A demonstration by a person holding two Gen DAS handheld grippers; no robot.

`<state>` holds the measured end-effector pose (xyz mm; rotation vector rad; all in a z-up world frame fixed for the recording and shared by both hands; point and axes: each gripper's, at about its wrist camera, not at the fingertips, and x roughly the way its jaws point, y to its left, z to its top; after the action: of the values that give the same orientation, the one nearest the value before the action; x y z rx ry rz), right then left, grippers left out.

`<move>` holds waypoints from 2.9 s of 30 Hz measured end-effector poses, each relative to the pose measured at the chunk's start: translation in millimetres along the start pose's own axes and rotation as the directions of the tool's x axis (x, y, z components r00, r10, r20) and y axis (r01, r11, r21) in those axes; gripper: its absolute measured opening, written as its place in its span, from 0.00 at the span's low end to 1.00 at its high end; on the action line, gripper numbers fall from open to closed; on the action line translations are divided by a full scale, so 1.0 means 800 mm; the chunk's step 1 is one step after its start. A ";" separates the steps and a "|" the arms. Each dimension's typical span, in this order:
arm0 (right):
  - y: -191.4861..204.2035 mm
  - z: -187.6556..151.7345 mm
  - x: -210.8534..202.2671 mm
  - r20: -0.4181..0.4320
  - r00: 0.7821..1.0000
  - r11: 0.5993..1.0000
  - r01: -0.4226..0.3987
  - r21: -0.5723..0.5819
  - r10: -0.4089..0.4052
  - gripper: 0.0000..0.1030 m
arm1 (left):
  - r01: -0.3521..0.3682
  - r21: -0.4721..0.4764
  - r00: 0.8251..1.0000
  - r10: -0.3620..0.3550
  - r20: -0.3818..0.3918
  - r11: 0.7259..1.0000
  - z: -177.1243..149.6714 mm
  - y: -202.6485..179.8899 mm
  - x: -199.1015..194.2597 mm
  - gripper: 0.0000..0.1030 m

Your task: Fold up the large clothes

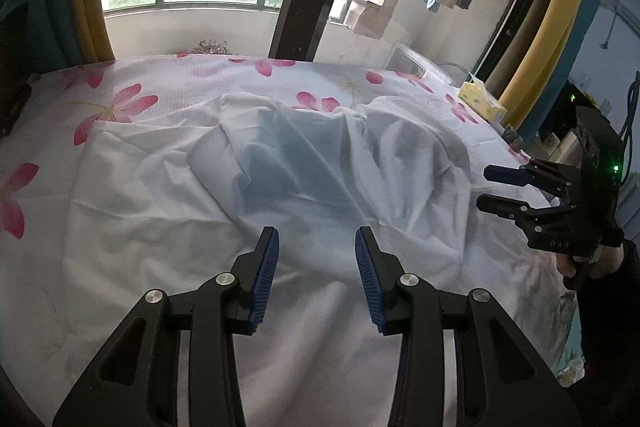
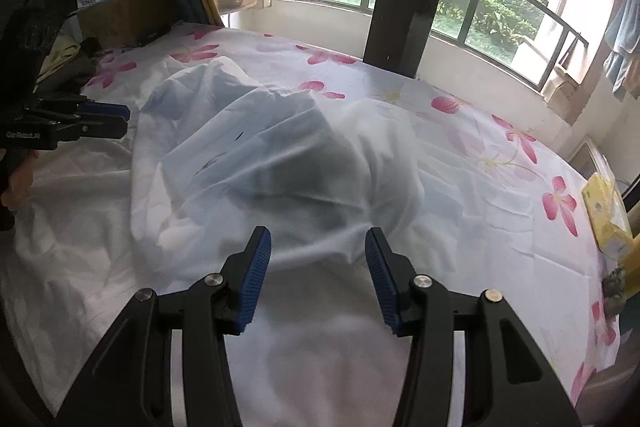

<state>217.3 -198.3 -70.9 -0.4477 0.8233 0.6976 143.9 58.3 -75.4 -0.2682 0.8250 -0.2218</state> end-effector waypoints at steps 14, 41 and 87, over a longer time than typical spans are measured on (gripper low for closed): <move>0.030 -0.023 -0.054 0.028 0.997 0.997 0.078 -0.015 -0.077 0.48 | 0.021 -0.016 0.993 -0.019 0.117 1.000 -0.034 -0.030 -0.070 0.41; -0.017 -0.175 -0.157 -0.031 0.953 0.926 0.301 0.228 -0.302 0.52 | -0.368 -0.343 0.873 0.448 0.193 0.864 -0.191 0.075 -0.228 0.66; -0.055 -0.262 -0.185 -0.080 0.944 0.856 0.324 0.403 -0.320 0.02 | -0.419 -0.120 0.908 0.416 -0.048 0.900 -0.226 0.045 -0.194 0.03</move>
<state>70.4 -413.6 -77.6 -0.1966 0.8534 0.1966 -90.6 111.2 -96.8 -0.2020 0.8997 0.2340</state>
